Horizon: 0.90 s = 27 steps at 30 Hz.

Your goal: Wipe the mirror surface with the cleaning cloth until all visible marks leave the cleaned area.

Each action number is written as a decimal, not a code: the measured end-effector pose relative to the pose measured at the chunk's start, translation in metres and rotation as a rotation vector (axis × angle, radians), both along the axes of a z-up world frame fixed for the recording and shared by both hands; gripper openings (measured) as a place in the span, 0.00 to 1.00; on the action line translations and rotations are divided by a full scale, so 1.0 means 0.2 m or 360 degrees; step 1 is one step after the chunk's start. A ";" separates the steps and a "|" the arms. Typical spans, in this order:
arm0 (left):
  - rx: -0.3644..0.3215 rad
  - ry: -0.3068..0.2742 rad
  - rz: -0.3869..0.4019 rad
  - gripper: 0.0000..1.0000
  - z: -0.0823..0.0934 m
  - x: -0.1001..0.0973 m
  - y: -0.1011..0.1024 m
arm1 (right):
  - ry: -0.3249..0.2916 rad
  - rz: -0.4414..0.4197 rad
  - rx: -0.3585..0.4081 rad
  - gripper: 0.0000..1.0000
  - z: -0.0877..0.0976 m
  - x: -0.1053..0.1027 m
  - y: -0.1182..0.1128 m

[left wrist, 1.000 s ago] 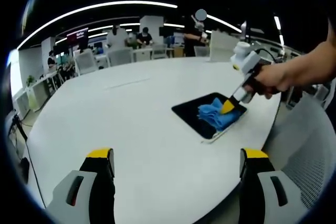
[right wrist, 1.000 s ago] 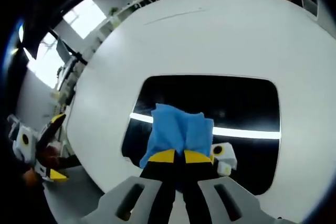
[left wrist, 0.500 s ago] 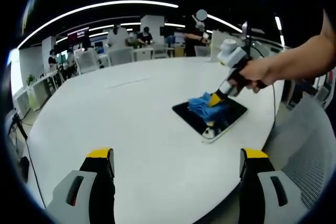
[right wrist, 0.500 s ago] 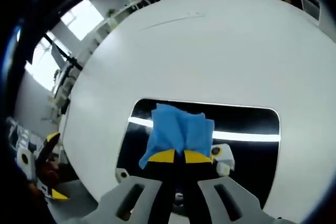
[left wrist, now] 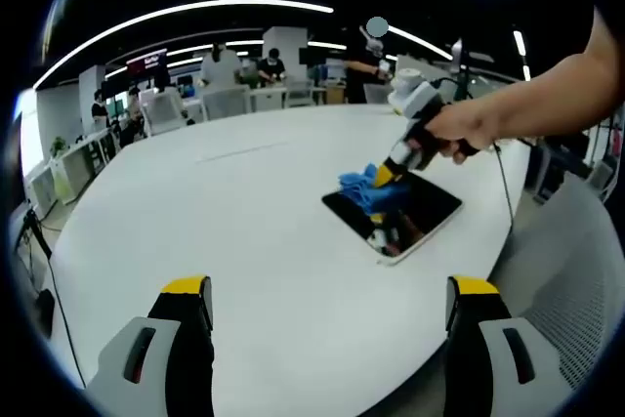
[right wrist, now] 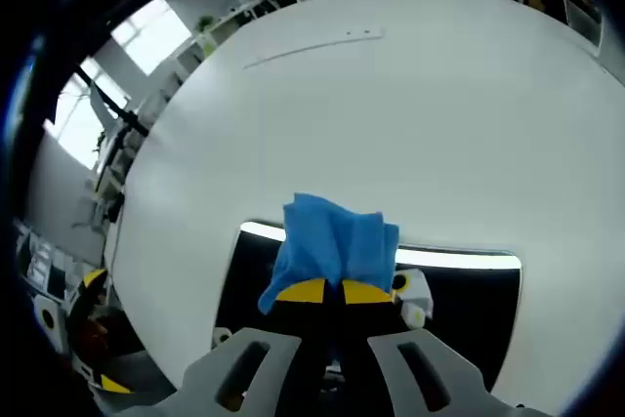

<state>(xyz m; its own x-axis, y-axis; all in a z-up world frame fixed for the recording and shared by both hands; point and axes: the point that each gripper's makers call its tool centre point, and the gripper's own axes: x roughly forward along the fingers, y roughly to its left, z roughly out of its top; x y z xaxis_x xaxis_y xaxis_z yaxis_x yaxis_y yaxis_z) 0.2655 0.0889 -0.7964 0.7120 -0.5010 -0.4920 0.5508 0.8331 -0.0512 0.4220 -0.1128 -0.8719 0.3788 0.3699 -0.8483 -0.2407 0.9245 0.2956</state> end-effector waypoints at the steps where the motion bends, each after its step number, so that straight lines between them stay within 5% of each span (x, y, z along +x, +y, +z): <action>1: 0.0003 -0.0002 0.0000 1.00 0.00 0.00 0.00 | -0.0002 -0.0005 0.0000 0.00 0.00 0.02 0.00; 17: 0.0003 -0.0004 0.0021 0.99 0.00 0.01 0.01 | -0.0027 0.0035 -0.0016 0.00 0.01 0.03 0.00; 27: 0.0008 -0.0004 0.0029 0.99 0.00 0.01 0.02 | -0.0026 0.0032 -0.0046 0.00 0.02 0.01 -0.09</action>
